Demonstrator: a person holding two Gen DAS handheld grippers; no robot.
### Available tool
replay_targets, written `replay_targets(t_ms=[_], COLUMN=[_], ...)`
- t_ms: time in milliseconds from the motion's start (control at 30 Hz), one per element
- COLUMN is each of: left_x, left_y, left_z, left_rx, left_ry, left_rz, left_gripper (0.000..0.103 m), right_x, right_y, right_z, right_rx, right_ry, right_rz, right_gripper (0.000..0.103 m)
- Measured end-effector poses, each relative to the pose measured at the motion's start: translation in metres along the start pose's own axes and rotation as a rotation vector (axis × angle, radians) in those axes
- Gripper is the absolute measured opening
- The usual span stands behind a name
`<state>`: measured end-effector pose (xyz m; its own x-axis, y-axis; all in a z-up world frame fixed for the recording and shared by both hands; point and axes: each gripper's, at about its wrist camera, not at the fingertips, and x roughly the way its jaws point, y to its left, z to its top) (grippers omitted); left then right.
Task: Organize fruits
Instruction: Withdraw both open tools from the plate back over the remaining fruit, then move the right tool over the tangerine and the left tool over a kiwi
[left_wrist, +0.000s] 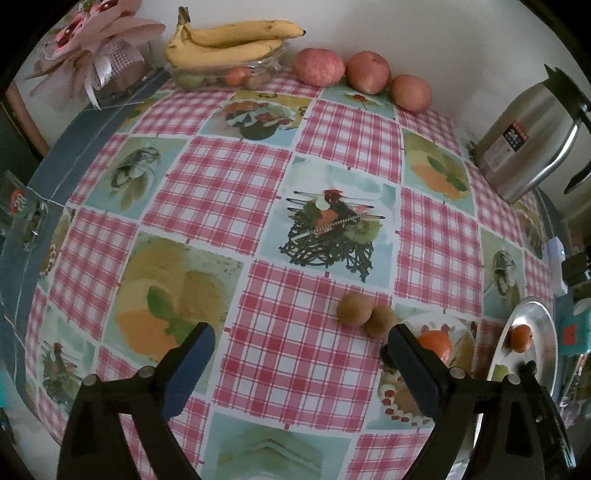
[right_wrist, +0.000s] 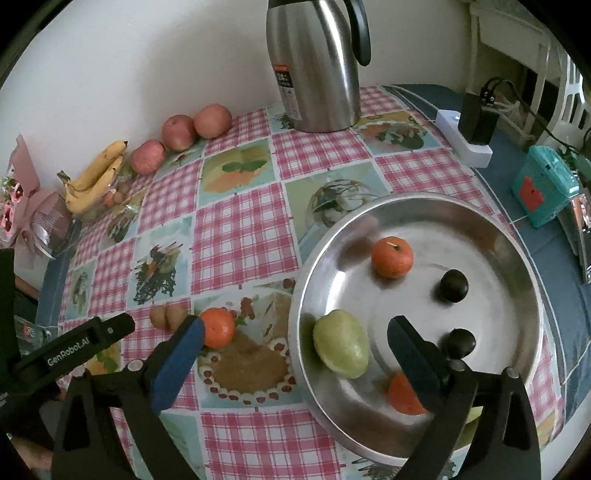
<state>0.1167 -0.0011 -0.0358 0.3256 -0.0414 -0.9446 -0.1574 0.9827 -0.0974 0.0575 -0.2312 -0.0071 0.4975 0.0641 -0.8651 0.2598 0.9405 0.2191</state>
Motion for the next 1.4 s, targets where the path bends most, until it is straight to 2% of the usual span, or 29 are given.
replay_targets(t_ms=[233, 367, 533, 700, 867, 1033, 1133, 1400], left_x=[-0.002, -0.002, -0.002, -0.003, -0.003, -0.002, -0.002, 0.0], left_y=[0.0, 0.0, 0.002, 0.002, 0.002, 0.002, 0.002, 0.003], left_z=[0.0, 0.0, 0.002, 0.002, 0.002, 0.002, 0.001, 0.002], left_rx=[-0.008, -0.012, -0.025, -0.031, -0.031, -0.032, -0.033, -0.027], left_ry=[-0.004, -0.001, 0.002, 0.002, 0.0, 0.0, 0.002, 0.0], left_rz=[-0.018, -0.036, -0.053, -0.058, -0.057, -0.057, -0.057, -0.054], left_gripper=[0.097, 0.097, 0.097, 0.097, 0.097, 0.097, 0.097, 0.097], right_x=[-0.002, -0.006, -0.013, -0.018, -0.023, -0.017, -0.015, -0.003], right_y=[0.006, 0.011, 0.019, 0.019, 0.022, 0.018, 0.018, 0.02], right_z=[0.001, -0.001, -0.002, -0.002, -0.006, -0.006, -0.007, -0.01], right_rx=[-0.029, -0.037, -0.063, -0.049, -0.072, -0.057, -0.045, -0.032], right_ry=[-0.016, -0.04, -0.079, -0.093, -0.116, -0.078, -0.072, -0.02], right_rz=[-0.013, 0.019, -0.041, -0.001, -0.029, 0.015, 0.003, 0.04], right_gripper=[0.099, 0.099, 0.099, 0.099, 0.099, 0.099, 0.099, 0.099])
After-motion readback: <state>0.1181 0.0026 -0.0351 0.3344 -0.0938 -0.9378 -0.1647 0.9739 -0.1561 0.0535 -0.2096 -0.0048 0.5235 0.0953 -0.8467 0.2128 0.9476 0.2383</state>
